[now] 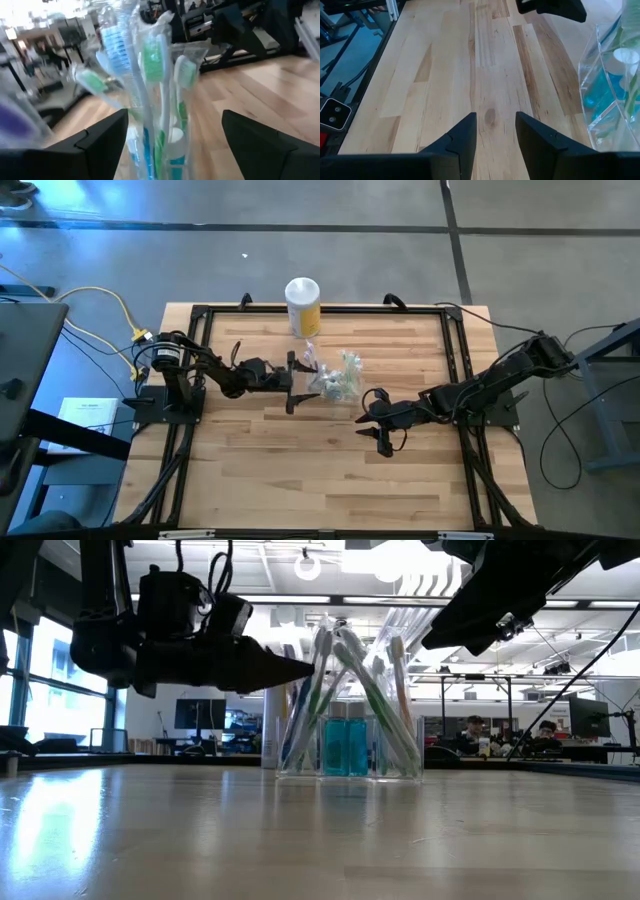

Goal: Pick & Place toothbrushing station
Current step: Put the blue toothbrush into the left section of the transparent organizer

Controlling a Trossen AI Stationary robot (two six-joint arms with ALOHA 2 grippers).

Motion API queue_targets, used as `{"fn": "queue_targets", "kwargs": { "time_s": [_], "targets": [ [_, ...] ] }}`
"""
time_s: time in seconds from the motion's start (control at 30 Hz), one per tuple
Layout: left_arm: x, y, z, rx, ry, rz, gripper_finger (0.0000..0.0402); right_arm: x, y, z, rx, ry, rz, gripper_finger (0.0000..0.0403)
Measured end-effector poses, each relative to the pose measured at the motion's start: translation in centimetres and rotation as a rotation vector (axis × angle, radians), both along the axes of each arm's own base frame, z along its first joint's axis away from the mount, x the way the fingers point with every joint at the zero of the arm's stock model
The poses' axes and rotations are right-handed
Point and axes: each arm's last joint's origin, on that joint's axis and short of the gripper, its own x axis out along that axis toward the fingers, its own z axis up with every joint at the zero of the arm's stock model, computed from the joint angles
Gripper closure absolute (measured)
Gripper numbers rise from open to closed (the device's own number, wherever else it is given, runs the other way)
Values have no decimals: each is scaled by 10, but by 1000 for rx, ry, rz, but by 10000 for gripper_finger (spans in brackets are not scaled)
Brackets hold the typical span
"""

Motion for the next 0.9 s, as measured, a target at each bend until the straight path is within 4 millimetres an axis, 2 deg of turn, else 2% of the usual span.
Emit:
{"fn": "queue_targets", "kwargs": {
  "time_s": [0.33, 0.6, 0.9],
  "targets": [
    [0, 0, 4, 195, -37, 16, 84, 0, 0, 0, 0, 1, 0, 275],
    [0, 0, -8, 353, 85, 31, 84, 0, 0, 0, 2, 1, -1, 275],
    [2, -22, -7, 622, 128, 173, 84, 0, 0, 0, 3, 1, -2, 275]
  ]
}}
